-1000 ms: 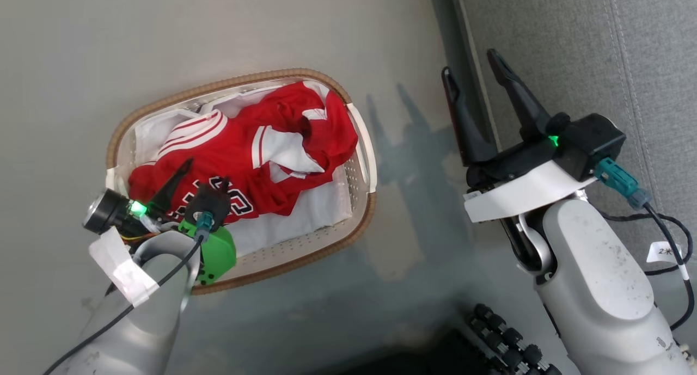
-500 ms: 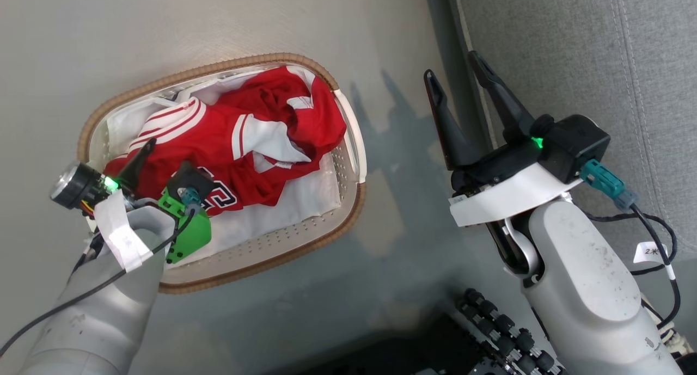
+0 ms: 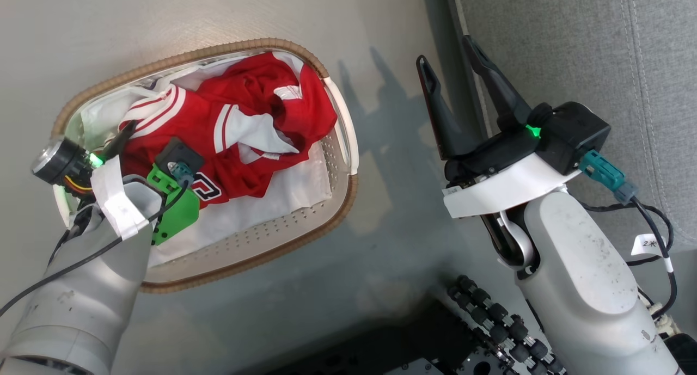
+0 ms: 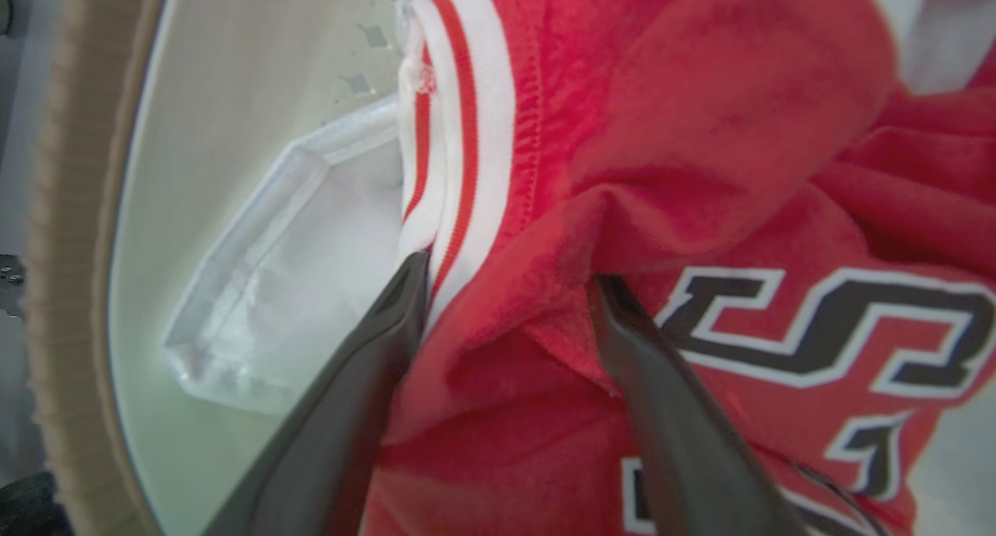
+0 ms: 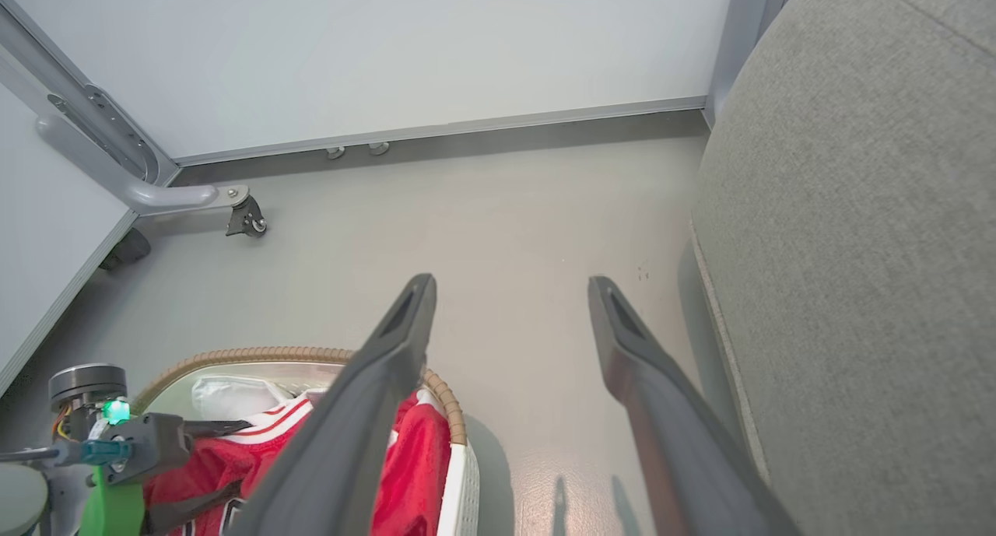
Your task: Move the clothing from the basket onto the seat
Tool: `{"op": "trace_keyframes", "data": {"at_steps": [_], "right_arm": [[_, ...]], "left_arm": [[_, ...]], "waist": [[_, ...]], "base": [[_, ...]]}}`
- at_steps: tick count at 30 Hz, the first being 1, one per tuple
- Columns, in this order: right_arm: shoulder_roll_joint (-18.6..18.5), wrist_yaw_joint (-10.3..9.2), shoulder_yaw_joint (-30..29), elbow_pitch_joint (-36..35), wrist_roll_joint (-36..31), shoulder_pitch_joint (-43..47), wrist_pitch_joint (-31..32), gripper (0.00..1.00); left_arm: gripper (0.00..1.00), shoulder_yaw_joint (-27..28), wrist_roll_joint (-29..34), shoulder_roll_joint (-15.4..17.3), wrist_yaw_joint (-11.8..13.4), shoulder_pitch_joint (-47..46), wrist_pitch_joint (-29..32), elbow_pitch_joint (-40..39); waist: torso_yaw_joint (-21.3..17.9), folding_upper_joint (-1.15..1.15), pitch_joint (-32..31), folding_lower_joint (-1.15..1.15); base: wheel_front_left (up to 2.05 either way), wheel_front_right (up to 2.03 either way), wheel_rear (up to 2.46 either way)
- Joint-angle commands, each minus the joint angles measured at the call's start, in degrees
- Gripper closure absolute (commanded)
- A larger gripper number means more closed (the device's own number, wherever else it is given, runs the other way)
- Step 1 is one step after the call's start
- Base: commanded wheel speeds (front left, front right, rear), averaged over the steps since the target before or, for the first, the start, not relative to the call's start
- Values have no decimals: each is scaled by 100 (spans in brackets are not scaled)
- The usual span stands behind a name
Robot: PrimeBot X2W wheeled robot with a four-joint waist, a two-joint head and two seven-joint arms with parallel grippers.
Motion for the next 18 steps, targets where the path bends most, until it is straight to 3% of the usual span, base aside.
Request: {"op": "trace_keyframes", "data": {"at_steps": [1, 3, 4, 6, 14, 18], "right_arm": [[19, -4, 4, -13, 6, -15, -28, 0], [22, -4, 15, 12, 13, -16, -28, 0], [25, -4, 21, 25, 21, -22, -27, 0], [30, -4, 28, 52, 31, -39, -27, 0], [29, -4, 97, 235, 39, 22, -28, 0], [-10, -4, 105, 327, 43, 126, -28, 0]], "left_arm": [[0, 19, -110, -5, -13, -95, 31, 35], [0, 20, -126, -58, 3, -110, 75, 42], [51, 19, -143, -74, 13, -109, 84, 44], [100, 38, -217, -94, 1, -112, 46, 47], [100, 175, -494, -178, 106, 196, -285, 60], [100, 169, -609, -201, -33, 353, -409, 66]], "waist": [[-12, 0, 43, 0], [-11, 0, 66, 0], [-11, 0, 72, 0], [-7, 0, 73, 0], [18, 0, -292, 0], [79, 0, -598, 0]], "base": [[0, 0, 0], [0, 0, 0], [0, 0, 0], [0, 0, 0], [0, 0, 0], [0, 0, 0]]}}
